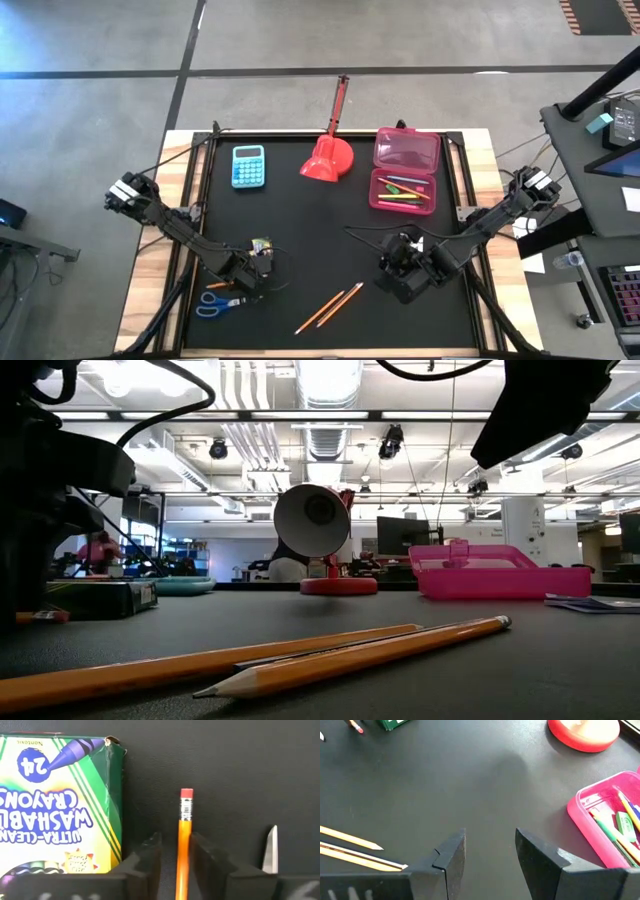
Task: Pack school essentials
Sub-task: Put the orange pencil into the pink pencil supply box
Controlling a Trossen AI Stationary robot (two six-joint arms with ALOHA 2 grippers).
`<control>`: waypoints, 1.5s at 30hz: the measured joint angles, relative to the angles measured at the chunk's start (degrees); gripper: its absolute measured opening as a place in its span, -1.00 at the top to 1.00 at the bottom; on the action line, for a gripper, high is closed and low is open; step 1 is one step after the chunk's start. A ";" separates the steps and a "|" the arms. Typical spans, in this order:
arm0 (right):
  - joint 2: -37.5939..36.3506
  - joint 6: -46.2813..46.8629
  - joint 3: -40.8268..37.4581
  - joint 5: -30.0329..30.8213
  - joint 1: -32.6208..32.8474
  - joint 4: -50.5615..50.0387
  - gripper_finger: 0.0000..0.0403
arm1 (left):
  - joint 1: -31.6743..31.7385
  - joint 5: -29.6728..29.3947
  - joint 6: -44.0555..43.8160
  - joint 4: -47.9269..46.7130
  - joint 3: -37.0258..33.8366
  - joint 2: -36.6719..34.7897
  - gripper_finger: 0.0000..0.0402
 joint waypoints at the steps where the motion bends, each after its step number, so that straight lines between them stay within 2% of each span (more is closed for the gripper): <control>1: 0.00 -0.13 0.00 0.00 0.00 -0.01 0.20 | 0.00 0.03 0.02 0.17 0.03 0.00 0.68; 8: 0.00 -0.35 0.00 0.00 0.00 0.03 0.20 | -0.04 -0.07 0.19 2.06 0.77 0.06 0.95; 16: 0.00 -1.05 0.02 -0.02 0.00 0.09 0.20 | 0.09 -3.02 3.63 5.28 2.99 0.21 0.98; 22: 0.00 -1.46 0.02 -0.06 0.00 0.31 0.20 | 0.39 -4.39 7.20 13.75 3.39 0.20 0.98; 27: 0.00 -2.27 0.02 -0.07 0.00 0.52 0.20 | 0.55 -7.44 12.67 25.90 3.42 0.20 0.99; 35: -0.02 -8.60 0.02 -0.12 -0.02 5.64 0.20 | 0.81 -7.99 30.45 51.97 3.48 0.11 0.99; 41: -0.02 -22.28 0.04 -0.51 0.00 19.38 0.20 | 0.81 -8.10 44.34 68.34 3.50 0.09 0.99; 45: -0.02 -34.44 0.04 -4.74 0.00 31.39 0.20 | 0.81 -8.20 51.14 76.04 3.52 0.09 0.99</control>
